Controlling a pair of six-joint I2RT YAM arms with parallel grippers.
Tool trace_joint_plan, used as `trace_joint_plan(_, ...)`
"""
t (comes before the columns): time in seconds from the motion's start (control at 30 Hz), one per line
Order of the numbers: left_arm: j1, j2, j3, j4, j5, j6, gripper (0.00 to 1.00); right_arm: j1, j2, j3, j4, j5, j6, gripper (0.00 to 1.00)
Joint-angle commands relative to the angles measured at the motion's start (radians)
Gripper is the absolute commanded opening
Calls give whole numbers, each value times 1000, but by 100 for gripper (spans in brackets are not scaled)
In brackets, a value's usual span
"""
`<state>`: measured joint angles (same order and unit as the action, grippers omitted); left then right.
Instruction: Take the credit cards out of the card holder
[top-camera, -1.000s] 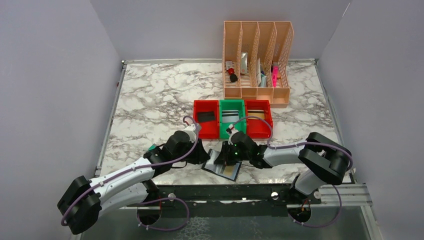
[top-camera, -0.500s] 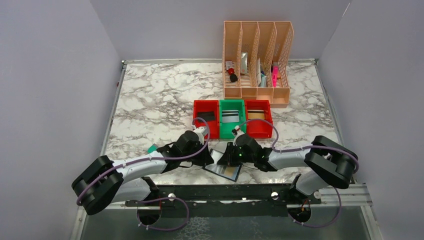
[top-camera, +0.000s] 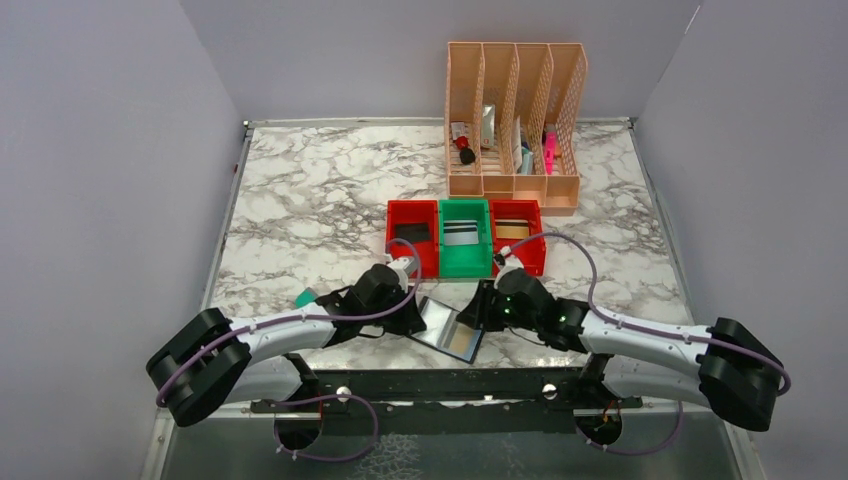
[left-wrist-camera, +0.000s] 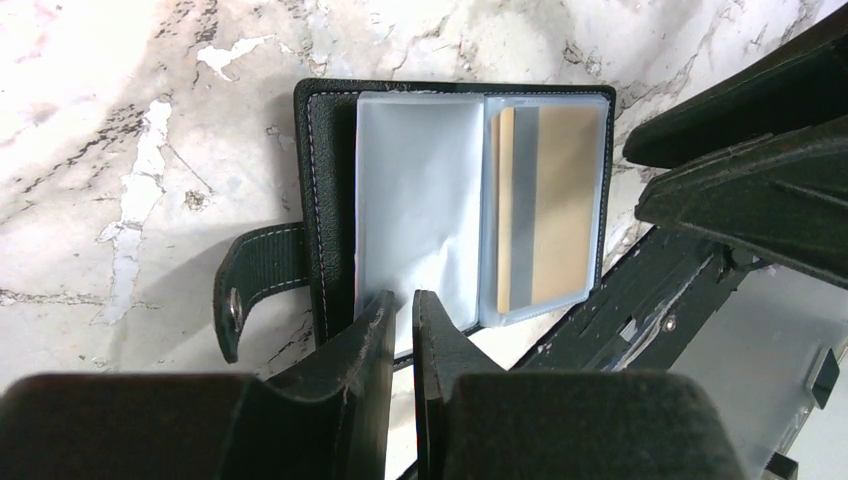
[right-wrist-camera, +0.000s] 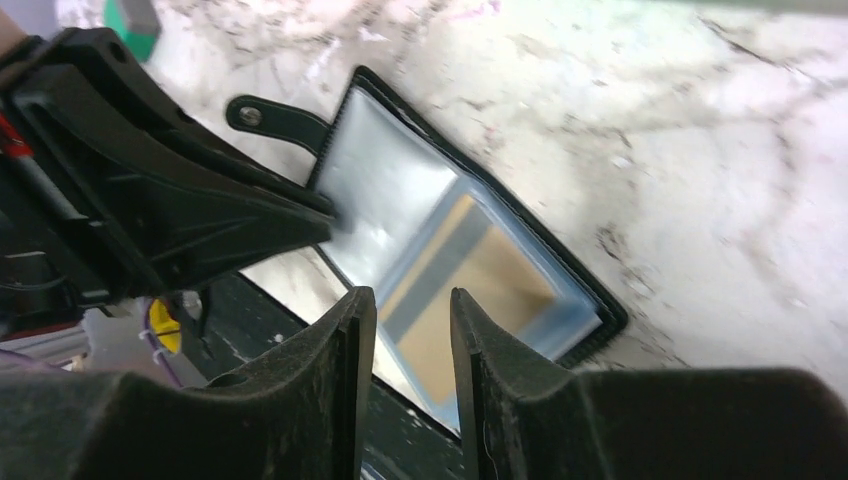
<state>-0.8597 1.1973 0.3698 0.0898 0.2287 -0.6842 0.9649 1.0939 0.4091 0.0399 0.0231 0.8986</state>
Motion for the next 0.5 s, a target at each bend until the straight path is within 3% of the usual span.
trace_joint_plan(0.0, -8, -24, -17, 18, 9, -3, 16, -2, -62, -64, -123, 65, 66, 39)
trace_joint_plan(0.47, -17, -17, -34, 22, 11, -8, 16, -2, -10, -105, 21, -31, 88, 40)
